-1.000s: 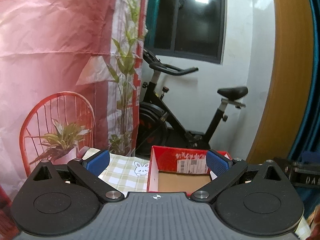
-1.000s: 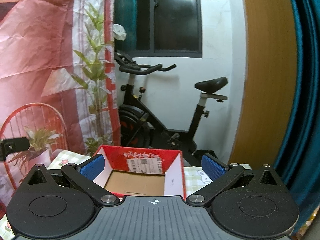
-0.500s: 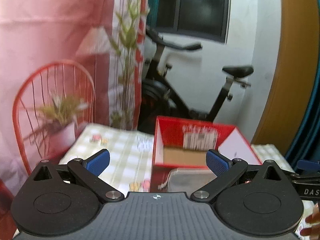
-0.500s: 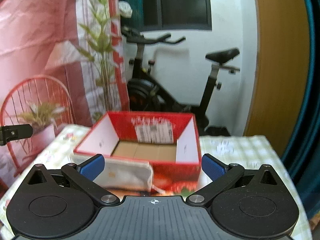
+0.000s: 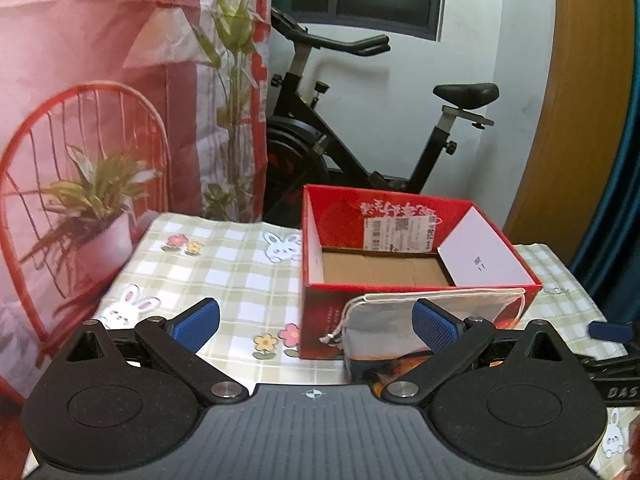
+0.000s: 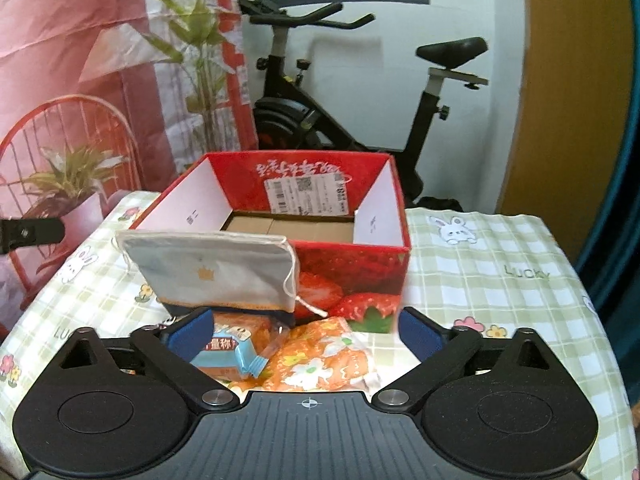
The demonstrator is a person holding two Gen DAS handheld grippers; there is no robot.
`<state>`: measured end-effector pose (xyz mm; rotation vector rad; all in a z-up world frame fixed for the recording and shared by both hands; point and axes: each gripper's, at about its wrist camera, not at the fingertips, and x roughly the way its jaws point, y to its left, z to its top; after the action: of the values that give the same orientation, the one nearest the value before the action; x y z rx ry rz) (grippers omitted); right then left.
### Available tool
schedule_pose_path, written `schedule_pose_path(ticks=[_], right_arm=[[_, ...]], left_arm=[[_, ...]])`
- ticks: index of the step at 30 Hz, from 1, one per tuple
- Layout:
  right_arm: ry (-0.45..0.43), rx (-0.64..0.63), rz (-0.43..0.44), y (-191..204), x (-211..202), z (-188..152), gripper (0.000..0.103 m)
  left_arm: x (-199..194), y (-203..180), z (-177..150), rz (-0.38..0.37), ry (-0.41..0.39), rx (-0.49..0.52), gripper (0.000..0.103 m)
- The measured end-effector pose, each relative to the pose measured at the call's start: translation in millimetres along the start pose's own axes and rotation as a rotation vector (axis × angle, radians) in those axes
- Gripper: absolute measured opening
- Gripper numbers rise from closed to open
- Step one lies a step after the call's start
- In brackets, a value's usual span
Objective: Organize soft objects
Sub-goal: 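Lower both grippers toward the pile of soft items beside the red box, then close both grippers on the black fabric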
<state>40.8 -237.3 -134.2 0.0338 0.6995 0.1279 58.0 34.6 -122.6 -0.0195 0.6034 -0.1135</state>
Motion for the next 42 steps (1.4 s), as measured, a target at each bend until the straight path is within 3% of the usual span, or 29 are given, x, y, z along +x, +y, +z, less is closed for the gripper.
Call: schedule_pose_path(ticks=[2,5,11,15,24,32,36,42], right_arm=[[0.023,0.000,0.030,-1.6,6.2,-0.3,0.082],[0.040,-0.020,0.070,0.8,12.6,-2.4,0.077],[0.052,-0.093,0.113,11.8,26.0,-6.4,0.062],[0.058,-0.111,0.139,14.9,31.3,-9.0,0.061],[0.052,-0.105,0.147,9.8,27.4,-14.5,0.061],[0.078,-0.146,0.096,-7.5,6.0,-39.3,0.063],[0.107,-0.129,0.090,-18.8,-0.3,-57.4,0.063],[0.145,-0.100,0.087,-24.6,4.2,-71.1,0.063]], left_arm=[[5.3,-5.0,-3.3,-0.011,0.012,0.010,0.102],[15.5,-11.2,-9.3,-0.050,0.039,0.023,0.099],[47.9,-14.6,-25.4,-0.187,0.163,-0.051,0.074],[61.8,-11.0,-34.5,-0.199,0.205,-0.088,0.068],[53.9,-8.1,-48.3,-0.245,0.246,-0.083,0.068],[24.7,4.4,-66.0,-0.306,0.235,0.017,0.068],[18.2,8.0,-84.5,-0.334,0.282,0.058,0.066],[34.9,14.0,-107.7,-0.365,0.382,0.020,0.061]])
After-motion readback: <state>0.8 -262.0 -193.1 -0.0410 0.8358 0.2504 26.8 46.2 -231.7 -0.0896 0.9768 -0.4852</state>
